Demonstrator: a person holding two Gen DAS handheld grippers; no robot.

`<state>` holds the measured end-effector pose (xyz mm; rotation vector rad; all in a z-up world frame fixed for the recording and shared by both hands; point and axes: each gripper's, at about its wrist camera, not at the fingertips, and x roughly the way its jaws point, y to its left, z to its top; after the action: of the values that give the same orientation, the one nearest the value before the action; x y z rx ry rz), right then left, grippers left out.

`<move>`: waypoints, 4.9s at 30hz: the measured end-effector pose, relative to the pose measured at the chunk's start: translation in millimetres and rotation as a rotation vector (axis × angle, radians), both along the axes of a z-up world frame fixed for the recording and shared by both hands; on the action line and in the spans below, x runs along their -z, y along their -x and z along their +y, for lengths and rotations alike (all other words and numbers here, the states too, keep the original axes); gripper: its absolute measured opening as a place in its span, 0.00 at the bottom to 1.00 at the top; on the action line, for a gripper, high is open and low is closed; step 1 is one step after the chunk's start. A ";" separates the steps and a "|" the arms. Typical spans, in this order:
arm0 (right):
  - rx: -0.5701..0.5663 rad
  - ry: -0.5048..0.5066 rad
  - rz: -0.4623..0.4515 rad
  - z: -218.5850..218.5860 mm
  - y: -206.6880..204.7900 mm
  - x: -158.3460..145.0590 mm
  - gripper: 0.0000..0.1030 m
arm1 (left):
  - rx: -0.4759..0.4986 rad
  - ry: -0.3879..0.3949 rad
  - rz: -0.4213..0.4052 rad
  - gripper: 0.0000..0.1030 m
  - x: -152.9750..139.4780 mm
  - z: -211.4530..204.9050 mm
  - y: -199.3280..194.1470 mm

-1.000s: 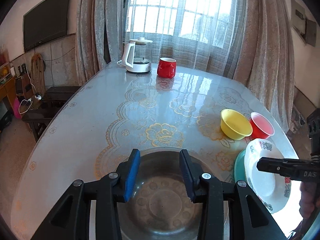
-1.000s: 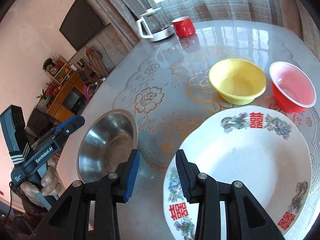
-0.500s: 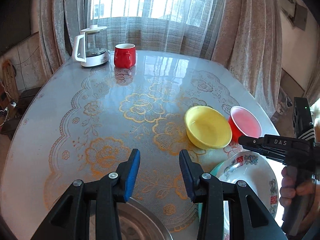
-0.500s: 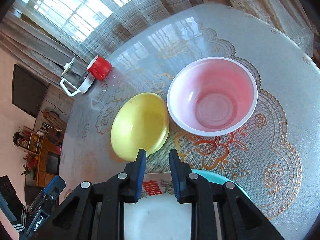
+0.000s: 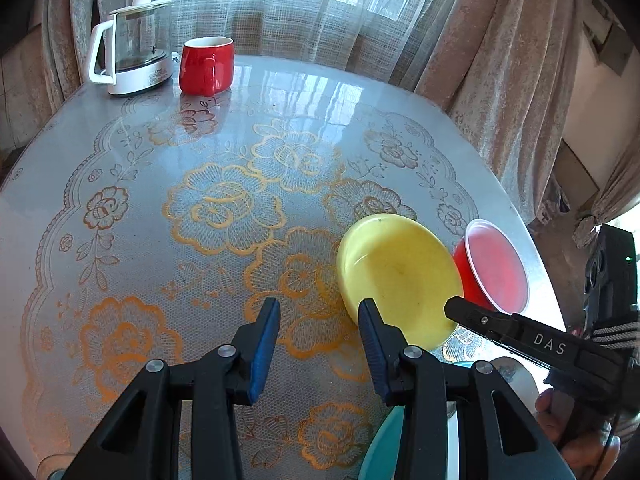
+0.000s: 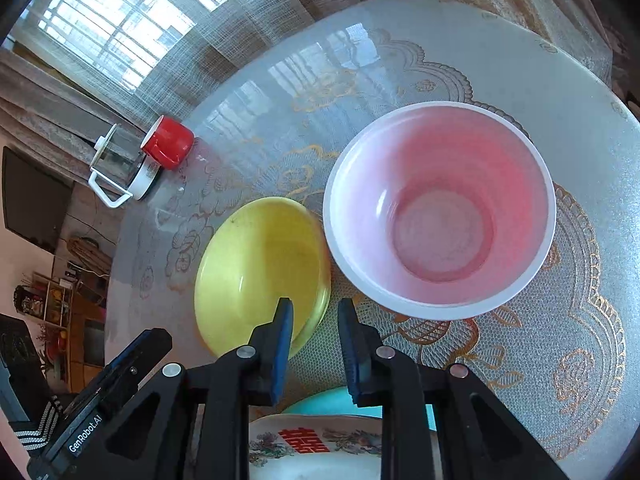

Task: Organize plates and bowls

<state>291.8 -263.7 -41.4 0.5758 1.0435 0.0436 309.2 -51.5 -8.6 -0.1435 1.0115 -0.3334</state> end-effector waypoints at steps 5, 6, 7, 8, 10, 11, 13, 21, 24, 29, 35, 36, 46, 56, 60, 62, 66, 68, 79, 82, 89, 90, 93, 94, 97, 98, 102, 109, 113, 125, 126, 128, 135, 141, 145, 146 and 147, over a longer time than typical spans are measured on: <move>-0.004 0.006 0.010 2.1 -3.4 5.9 0.19 | 0.013 0.004 0.049 0.39 15.4 -9.9 -16.4; -0.009 0.008 0.010 2.0 -3.4 6.4 0.18 | 0.020 0.007 0.053 0.39 17.8 -12.0 -17.6; -0.014 0.012 0.008 2.3 -3.2 6.6 0.17 | 0.029 0.006 0.049 0.36 19.3 -14.1 -18.0; -0.020 0.018 0.005 2.8 -3.4 6.6 0.15 | 0.037 0.004 0.042 0.34 20.3 -16.1 -17.9; -0.031 0.032 -0.002 5.2 -4.7 5.6 0.13 | 0.050 0.010 0.035 0.26 21.4 -20.6 -17.9; -0.037 0.040 -0.008 6.7 -4.9 4.5 0.13 | 0.057 0.032 0.031 0.25 20.0 -19.5 -16.2; -0.053 0.047 -0.017 9.8 -4.7 2.7 0.13 | 0.066 0.038 0.011 0.24 15.8 -20.6 -12.0; -0.101 0.032 -0.060 18.7 4.8 -10.2 0.13 | 0.036 0.028 -0.036 0.24 -2.5 -3.9 10.9; -0.134 0.040 -0.090 28.5 12.0 -20.3 0.13 | 0.020 0.036 -0.065 0.24 -13.9 6.8 24.8; -0.193 0.019 -0.143 43.8 31.4 -38.1 0.13 | -0.003 0.046 -0.120 0.24 -34.1 28.6 56.2; -0.289 0.002 -0.182 68.3 57.6 -51.2 0.13 | -0.032 0.054 -0.165 0.24 -47.4 59.5 101.5; -0.309 0.002 -0.186 72.5 62.5 -52.9 0.13 | -0.040 0.056 -0.168 0.24 -48.4 65.4 108.9; -0.511 0.016 -0.193 137.5 91.1 -56.6 0.13 | -0.153 0.081 -0.165 0.24 -45.4 128.0 170.8; -0.687 0.033 -0.124 195.9 106.5 -30.8 0.13 | -0.271 0.068 -0.093 0.24 -16.7 170.9 215.2; -0.728 0.056 -0.095 209.9 110.5 -21.8 0.13 | -0.295 0.057 -0.072 0.24 -6.3 176.5 225.0; -0.742 0.066 -0.084 214.1 113.5 -18.5 0.13 | -0.301 0.060 -0.055 0.24 -0.9 180.3 228.0; -0.758 0.082 -0.052 220.1 114.5 -11.1 0.13 | -0.308 0.052 -0.037 0.24 4.6 181.6 228.7; -0.760 0.099 -0.045 222.7 114.8 -8.7 0.13 | -0.304 0.054 -0.037 0.24 5.8 182.1 228.9; -0.760 0.128 -0.022 223.5 116.9 -7.6 0.13 | -0.289 0.041 -0.014 0.27 8.4 179.6 218.0; -0.766 0.132 -0.018 224.4 119.2 -6.9 0.13 | -0.291 0.025 -0.023 0.28 6.9 179.7 215.8; -0.756 0.161 -0.023 227.4 119.2 -8.0 0.12 | -0.284 0.029 -0.038 0.28 6.8 182.3 213.4; -0.753 0.168 -0.025 228.1 119.5 -8.3 0.12 | -0.282 0.029 -0.042 0.28 6.9 182.9 213.8; -0.749 0.194 -0.038 229.6 122.2 -9.9 0.13 | -0.276 0.021 -0.065 0.28 4.3 182.9 215.2; -0.748 0.202 -0.040 230.5 122.5 -10.3 0.13 | -0.276 0.018 -0.074 0.28 2.5 182.7 215.1; -0.742 0.234 -0.060 233.7 124.8 -12.0 0.14 | -0.276 0.013 -0.096 0.28 -1.1 182.8 215.1; -0.739 0.243 -0.068 234.6 126.3 -12.7 0.17 | -0.279 0.006 -0.102 0.28 -1.9 183.0 214.6; -0.740 0.282 -0.101 239.1 132.9 -16.1 0.22 | -0.282 -0.008 -0.114 0.29 -2.6 182.5 213.1; -0.722 0.401 -0.173 243.4 141.7 -19.4 0.27 | -0.283 -0.020 -0.133 0.30 -5.2 178.9 213.7; -0.717 0.386 -0.180 240.2 141.4 -19.1 0.28 | -0.286 -0.020 -0.138 0.30 -6.8 179.3 214.3; -0.622 0.284 -0.263 215.1 143.2 -34.2 0.28 | -0.296 -0.060 -0.172 0.34 -15.2 163.3 214.5; -0.613 0.279 -0.266 212.4 143.1 -35.0 0.28 | -0.294 -0.064 -0.174 0.34 -15.5 161.8 214.5; -0.595 0.273 -0.273 207.2 143.7 -36.7 0.28 | -0.287 -0.073 -0.180 0.35 -16.9 157.3 213.8; -0.531 0.256 -0.276 183.3 144.1 -39.9 0.29 | -0.255 -0.132 -0.212 0.35 -20.6 136.4 209.8; -0.457 0.243 -0.277 155.1 145.2 -45.0 0.30 | -0.202 -0.133 -0.212 0.36 -20.9 114.4 202.2; -0.402 0.241 -0.280 134.3 145.5 -48.5 0.30 | -0.164 -0.133 -0.210 0.36 -21.4 98.3 198.1; -0.388 0.240 -0.279 128.7 145.2 -48.9 0.30 | -0.155 -0.133 -0.210 0.36 -21.7 93.9 197.9; -0.374 0.239 -0.278 123.0 145.0 -49.4 0.30 | -0.145 -0.133 -0.210 0.36 -21.9 89.5 196.9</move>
<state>146.8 -140.7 8.0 0.1459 0.8571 0.3151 112.3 38.0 13.4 -0.0595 0.8079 -0.1442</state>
